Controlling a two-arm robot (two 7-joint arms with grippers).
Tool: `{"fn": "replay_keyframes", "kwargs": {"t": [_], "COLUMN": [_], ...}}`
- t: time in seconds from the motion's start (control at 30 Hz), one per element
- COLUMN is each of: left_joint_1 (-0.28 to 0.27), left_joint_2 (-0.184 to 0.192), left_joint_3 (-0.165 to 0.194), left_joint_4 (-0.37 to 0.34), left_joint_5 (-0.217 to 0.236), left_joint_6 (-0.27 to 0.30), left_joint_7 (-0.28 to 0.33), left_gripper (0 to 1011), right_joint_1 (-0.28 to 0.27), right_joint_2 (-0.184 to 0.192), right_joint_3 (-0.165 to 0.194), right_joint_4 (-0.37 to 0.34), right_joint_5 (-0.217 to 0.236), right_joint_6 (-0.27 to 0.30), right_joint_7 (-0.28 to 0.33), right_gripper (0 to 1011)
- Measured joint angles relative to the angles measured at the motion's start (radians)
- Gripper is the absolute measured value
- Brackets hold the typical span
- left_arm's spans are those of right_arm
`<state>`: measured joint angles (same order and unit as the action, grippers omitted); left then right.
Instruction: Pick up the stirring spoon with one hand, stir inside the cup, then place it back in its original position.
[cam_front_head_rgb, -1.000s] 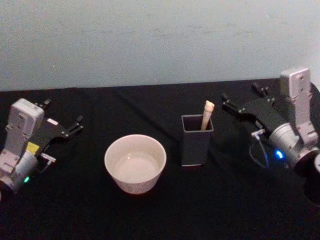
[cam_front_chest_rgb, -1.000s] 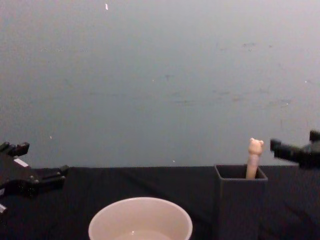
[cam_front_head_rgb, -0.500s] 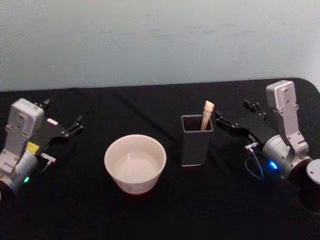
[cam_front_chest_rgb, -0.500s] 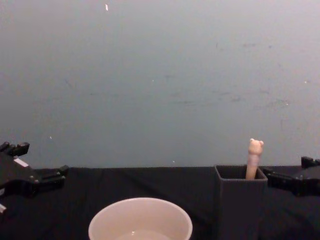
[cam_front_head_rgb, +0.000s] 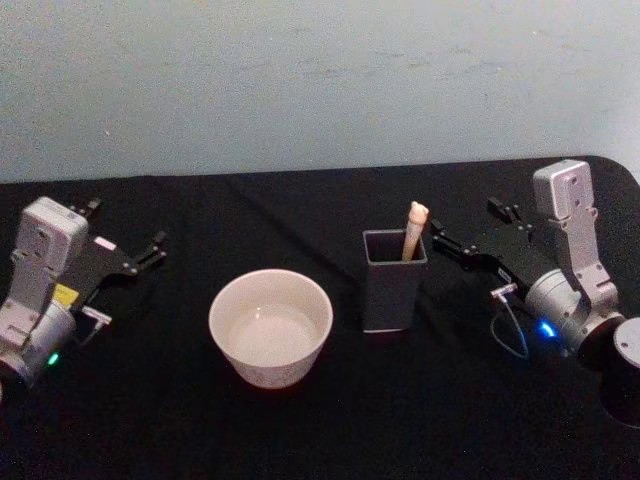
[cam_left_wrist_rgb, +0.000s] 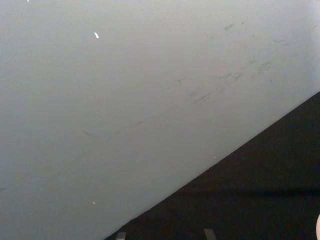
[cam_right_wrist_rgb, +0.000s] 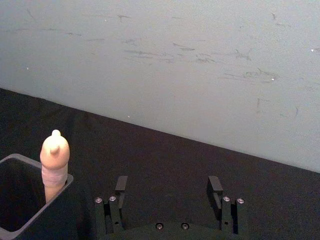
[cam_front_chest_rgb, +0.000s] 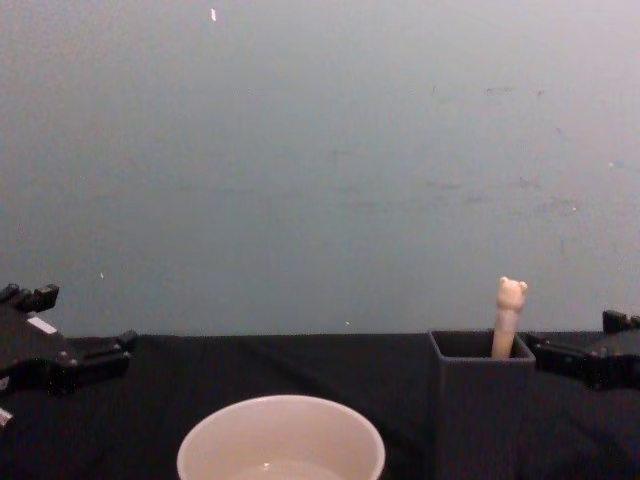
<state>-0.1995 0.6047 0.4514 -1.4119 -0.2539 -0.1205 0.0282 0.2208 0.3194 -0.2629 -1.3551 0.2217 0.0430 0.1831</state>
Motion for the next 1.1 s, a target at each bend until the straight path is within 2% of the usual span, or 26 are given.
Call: {"fn": "replay_keyframes", "kwargs": {"t": [1.1], "left_joint_1": [0.000], "left_joint_2": [0.000], "left_joint_3": [0.000], "left_joint_4": [0.000], "left_joint_5": [0.000], "left_joint_6": [0.000], "left_joint_7": [0.000], "left_gripper": [1001], "right_joint_1": [0.000], "right_joint_2": [0.001], "right_joint_3": [0.000], "right_joint_4": [-0.002], "right_joint_5": [0.003], "right_joint_6": [-0.002], "right_joint_7": [-0.001], "right_gripper": [1002]}}
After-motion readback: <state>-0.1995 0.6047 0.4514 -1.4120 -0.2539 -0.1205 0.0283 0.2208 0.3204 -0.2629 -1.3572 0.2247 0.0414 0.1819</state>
